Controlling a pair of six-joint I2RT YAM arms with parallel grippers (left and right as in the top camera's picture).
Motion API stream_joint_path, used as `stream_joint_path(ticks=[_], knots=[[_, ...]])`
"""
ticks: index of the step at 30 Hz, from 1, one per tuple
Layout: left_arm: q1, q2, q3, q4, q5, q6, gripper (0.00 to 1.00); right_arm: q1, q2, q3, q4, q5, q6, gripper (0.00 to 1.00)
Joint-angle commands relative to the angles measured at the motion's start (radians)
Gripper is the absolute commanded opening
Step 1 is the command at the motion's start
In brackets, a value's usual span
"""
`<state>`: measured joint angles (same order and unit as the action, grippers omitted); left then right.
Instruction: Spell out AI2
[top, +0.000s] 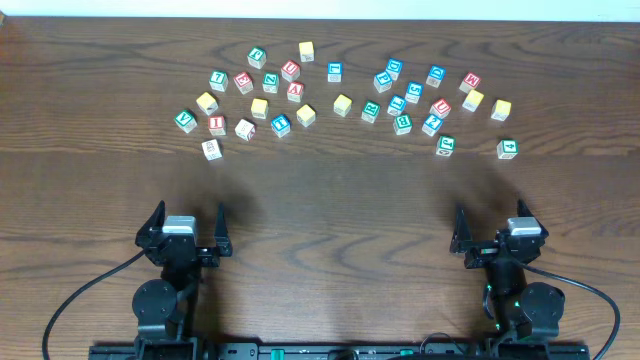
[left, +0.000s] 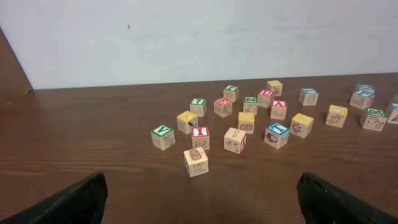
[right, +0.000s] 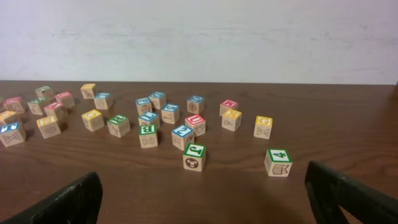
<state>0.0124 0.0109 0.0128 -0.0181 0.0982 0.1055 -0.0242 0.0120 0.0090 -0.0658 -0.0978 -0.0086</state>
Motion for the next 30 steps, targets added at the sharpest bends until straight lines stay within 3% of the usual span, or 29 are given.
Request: stream_joint_path(ticks=[1,30], knots=[[0.005,-0.006,-0.009,-0.045,0.013,0.006,0.96,-0.016,-0.005,-0.003,-0.001,-0.006,0.000,0.99],[0.005,-0.006,-0.008,-0.013,0.014,0.006,0.96,-0.016,-0.005,-0.003,0.005,-0.010,0.000,0.99]])
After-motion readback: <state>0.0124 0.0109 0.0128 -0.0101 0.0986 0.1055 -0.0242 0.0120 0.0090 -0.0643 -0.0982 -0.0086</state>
